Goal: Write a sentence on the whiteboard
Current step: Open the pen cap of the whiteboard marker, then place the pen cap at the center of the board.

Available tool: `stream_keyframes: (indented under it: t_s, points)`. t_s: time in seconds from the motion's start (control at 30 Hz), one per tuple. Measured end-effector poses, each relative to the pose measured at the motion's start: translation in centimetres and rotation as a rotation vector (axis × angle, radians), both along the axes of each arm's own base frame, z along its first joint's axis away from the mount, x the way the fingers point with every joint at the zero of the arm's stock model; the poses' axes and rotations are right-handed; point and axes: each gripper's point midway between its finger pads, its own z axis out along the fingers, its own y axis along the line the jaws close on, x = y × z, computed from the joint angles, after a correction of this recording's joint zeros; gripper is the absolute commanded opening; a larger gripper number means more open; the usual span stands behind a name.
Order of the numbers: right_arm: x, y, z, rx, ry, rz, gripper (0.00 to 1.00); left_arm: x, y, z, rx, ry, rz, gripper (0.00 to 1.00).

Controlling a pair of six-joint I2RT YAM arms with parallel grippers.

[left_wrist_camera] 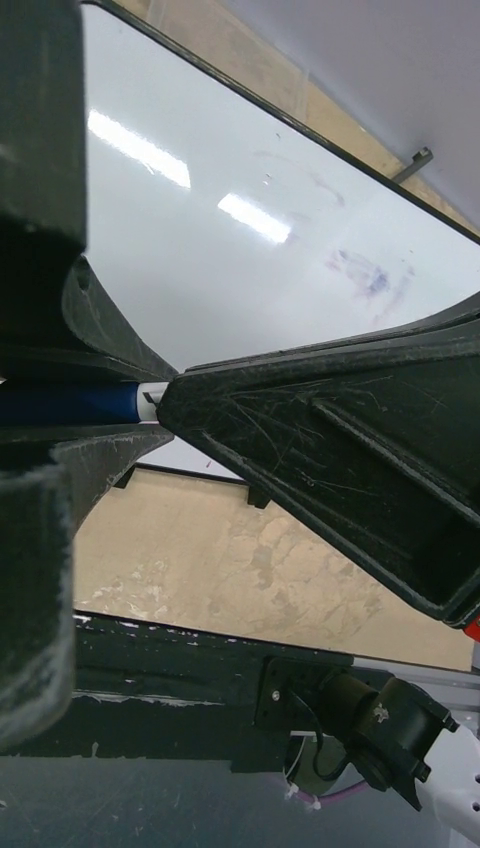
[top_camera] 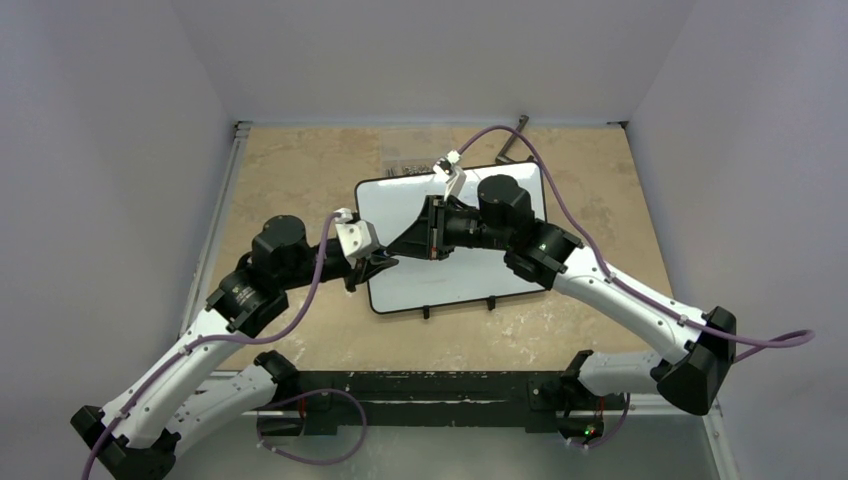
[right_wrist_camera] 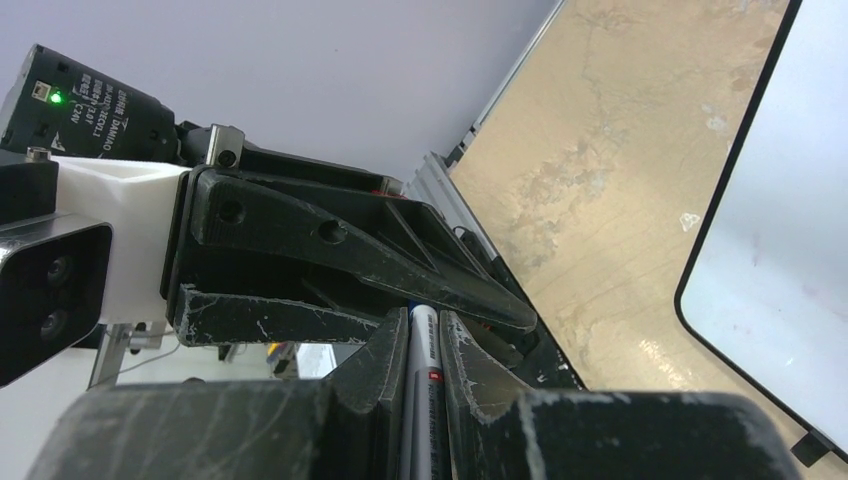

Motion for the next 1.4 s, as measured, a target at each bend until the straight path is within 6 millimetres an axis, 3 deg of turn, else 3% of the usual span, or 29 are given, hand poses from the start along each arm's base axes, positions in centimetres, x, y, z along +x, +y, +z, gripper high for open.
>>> stream_keyframes:
  t_s: [0.1, 0.6, 0.83, 1.03, 1.23, 1.4]
  points:
    - [0.0, 0.0, 0.0, -0.003, -0.002, -0.005, 0.00, 0.0, 0.0, 0.0, 0.000, 0.004, 0.000, 0.00]
    - [-0.3, -1.1, 0.5, -0.039, -0.041, -0.019, 0.00, -0.4, -0.6, 0.5, -0.020, -0.012, -0.032, 0.00]
    - [2.5, -7.0, 4.2, -0.025, -0.148, -0.188, 0.00, -0.6, 0.2, -0.4, 0.011, 0.019, -0.008, 0.00]
    - [2.3, -8.0, 4.6, -0.031, -0.169, -0.205, 0.00, 0.0, 1.3, -0.1, 0.008, 0.015, 0.075, 0.00]
    - [2.9, -8.5, 4.0, -0.064, -0.179, -0.242, 0.00, 3.1, 4.7, -0.8, -0.017, 0.094, 0.409, 0.00]
    - [3.3, -8.8, 3.6, -0.083, -0.181, -0.262, 0.00, 5.1, 9.6, -4.8, -0.043, 0.194, 0.775, 0.00]
